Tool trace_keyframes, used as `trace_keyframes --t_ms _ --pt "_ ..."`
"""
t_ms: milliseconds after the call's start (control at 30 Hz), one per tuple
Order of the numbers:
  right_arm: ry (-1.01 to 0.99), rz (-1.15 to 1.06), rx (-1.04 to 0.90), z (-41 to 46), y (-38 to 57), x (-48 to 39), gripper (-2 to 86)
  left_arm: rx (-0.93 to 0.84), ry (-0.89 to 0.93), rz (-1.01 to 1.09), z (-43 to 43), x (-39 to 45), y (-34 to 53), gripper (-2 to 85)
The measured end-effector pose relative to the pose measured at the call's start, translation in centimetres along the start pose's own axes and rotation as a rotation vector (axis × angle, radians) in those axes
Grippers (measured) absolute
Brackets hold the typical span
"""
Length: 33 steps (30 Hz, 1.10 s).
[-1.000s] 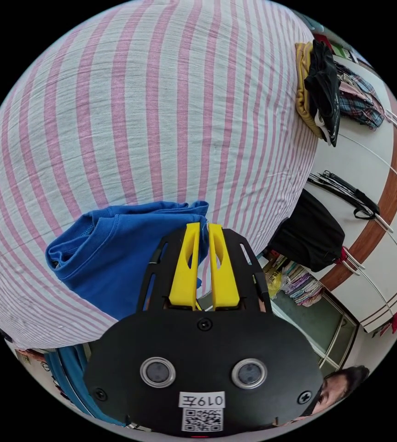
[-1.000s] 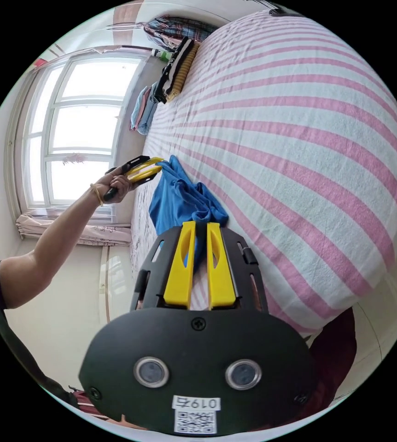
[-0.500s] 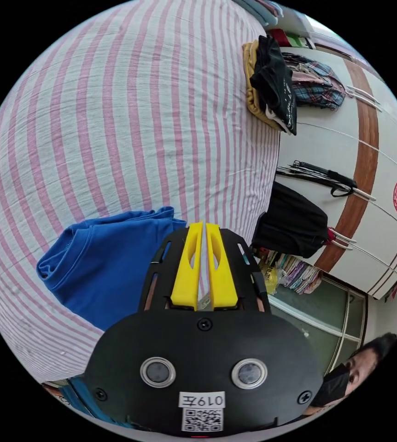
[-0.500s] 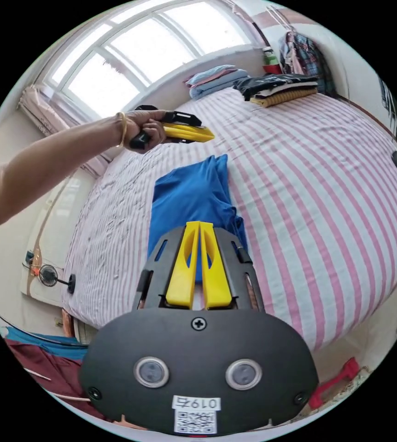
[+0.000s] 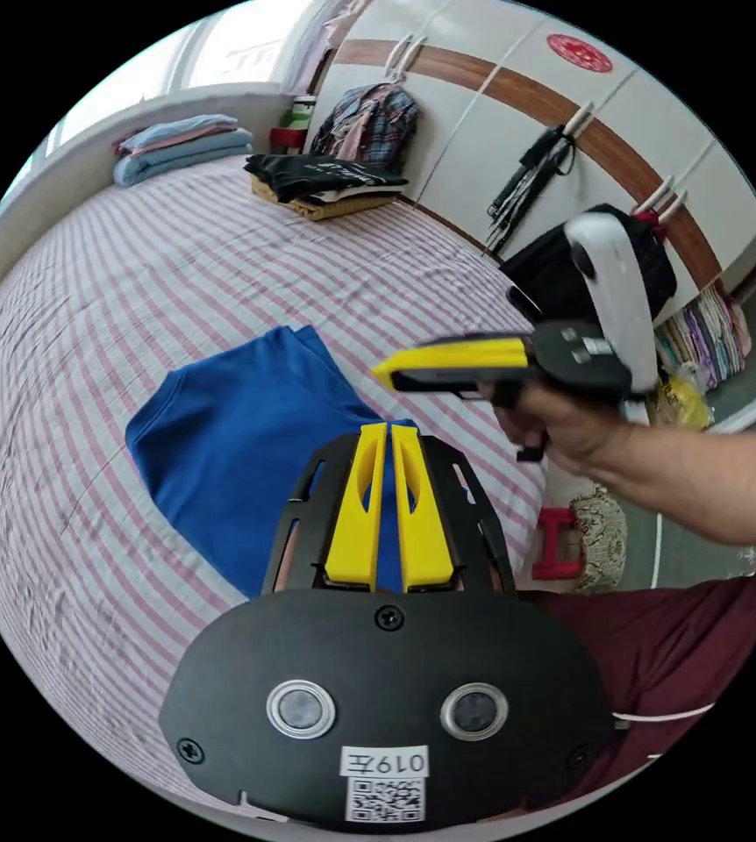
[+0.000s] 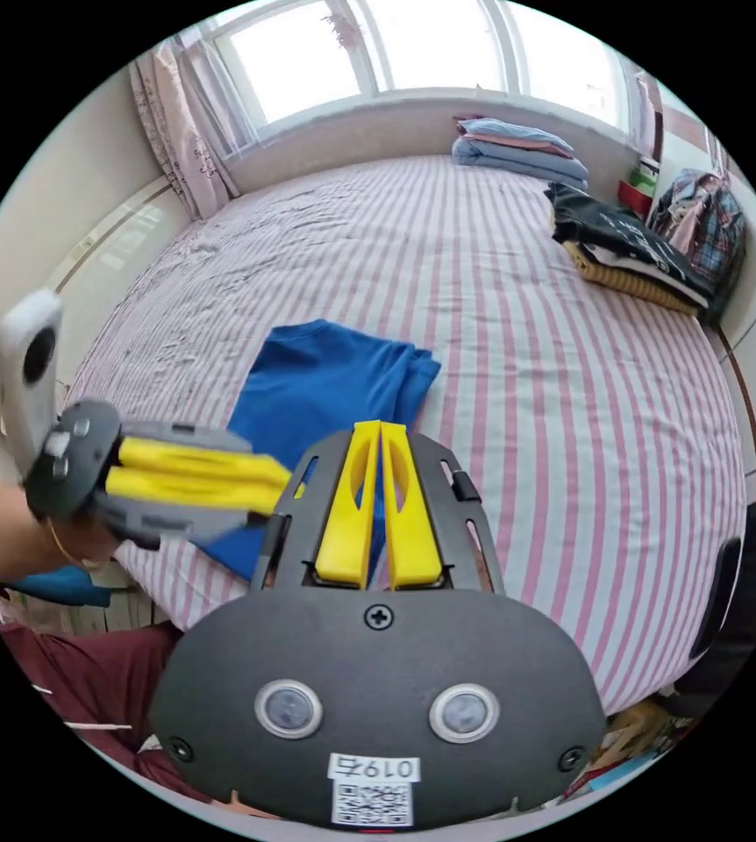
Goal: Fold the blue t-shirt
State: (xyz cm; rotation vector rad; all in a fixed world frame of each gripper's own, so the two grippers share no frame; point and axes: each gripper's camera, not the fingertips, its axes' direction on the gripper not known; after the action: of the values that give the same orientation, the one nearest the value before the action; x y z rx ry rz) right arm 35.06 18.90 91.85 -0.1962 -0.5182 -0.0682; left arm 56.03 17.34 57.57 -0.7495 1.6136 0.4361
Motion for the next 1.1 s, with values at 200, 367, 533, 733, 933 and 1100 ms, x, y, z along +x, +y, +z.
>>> trace_keyframes --t_ms 200,367,533,733,933,1100 --pt "-0.133 0.006 -0.131 3.1 -11.0 7.2 8.3 -0.007 -0.139 -0.013 4.3 7.7 5.3 0.7" --pt "-0.169 0.018 -0.227 4.7 -16.1 9.4 7.9 -0.041 -0.142 -0.03 7.1 10.2 7.9 0.7" --pt "-0.172 0.048 -0.271 5.0 -18.3 11.3 1.4 -0.105 -0.11 -0.04 9.7 11.3 10.2 0.7" --pt "-0.263 0.111 -0.273 4.3 -21.4 15.4 -0.6 -0.143 -0.038 -0.051 11.8 11.5 12.7 0.6" --pt "-0.401 0.08 -0.317 3.9 -24.0 18.8 2.1 -0.148 -0.01 -0.034 13.0 11.6 15.1 0.7" --pt "-0.297 -0.063 -0.287 -1.4 -24.9 17.1 6.3 -0.048 -0.059 -0.044 11.3 12.0 16.8 0.6"
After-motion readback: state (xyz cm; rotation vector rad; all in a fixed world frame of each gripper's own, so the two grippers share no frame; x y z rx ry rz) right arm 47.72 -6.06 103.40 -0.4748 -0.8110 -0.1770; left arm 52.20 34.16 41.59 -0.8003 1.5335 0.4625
